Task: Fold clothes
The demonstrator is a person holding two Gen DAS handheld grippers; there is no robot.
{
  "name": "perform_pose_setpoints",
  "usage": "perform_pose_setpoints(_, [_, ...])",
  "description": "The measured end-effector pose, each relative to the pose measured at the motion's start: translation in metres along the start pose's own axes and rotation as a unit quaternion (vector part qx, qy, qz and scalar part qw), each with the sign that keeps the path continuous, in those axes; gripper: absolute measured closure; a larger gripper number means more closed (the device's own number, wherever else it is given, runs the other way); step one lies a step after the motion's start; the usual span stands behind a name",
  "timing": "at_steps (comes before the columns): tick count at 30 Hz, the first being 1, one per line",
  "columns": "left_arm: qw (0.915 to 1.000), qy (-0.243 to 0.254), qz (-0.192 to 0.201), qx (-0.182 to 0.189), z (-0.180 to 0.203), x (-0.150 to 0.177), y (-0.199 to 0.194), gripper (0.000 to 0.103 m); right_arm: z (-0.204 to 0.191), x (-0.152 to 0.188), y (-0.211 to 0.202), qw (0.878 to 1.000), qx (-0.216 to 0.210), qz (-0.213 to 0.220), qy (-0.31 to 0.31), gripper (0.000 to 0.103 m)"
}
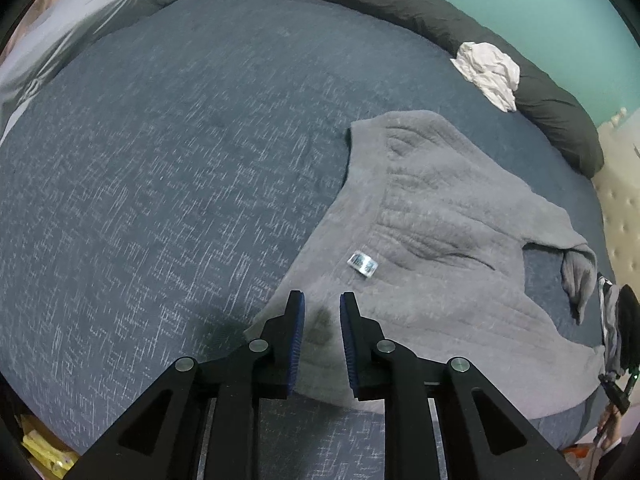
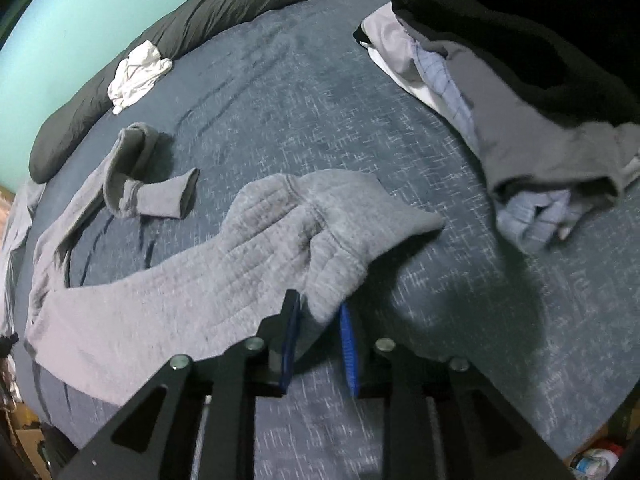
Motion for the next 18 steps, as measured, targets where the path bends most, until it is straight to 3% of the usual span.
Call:
perform_pose_setpoints(2, [1.0, 0.006, 0.004, 0.002, 0.004, -0.003, -0.002, 0.081, 0.0, 0.002, -0.011, 1.0, 0.005, 0.002, -0.009, 0.083])
perform_pose_setpoints(10, [0.9997, 0.021, 0.015, 0.005, 0.021, -0.012, -0.008, 0.079, -0.021, -0.017, -0.054, 0.998, -0.041, 0.051, -0.026, 0.081])
perform_pose_setpoints(13, [0.9995, 0.018, 0.023, 0.007, 0.025, -0.016, -0.012, 0.079, -0.051, -0.026, -0.047, 0.996, -0.055, 0.048, -0.054, 0.07])
perform_pose_setpoints(18, [0.9994, 0.017, 0.028, 0.014, 0.034, -0.019, -0.014, 0.078, -0.111, -0.035, -0.009, 0.991, -0.058, 0.027, -0.121, 0.067])
Point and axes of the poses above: each gripper's, at about its wrist camera, not at the fingertips, and y roughly the way its jaws point, z to its right, x to its underside, the point moved 7 cm from there along y, roughly the way its jaws point, and after that the axes turned 3 degrees about y, right-handed, at the moved point
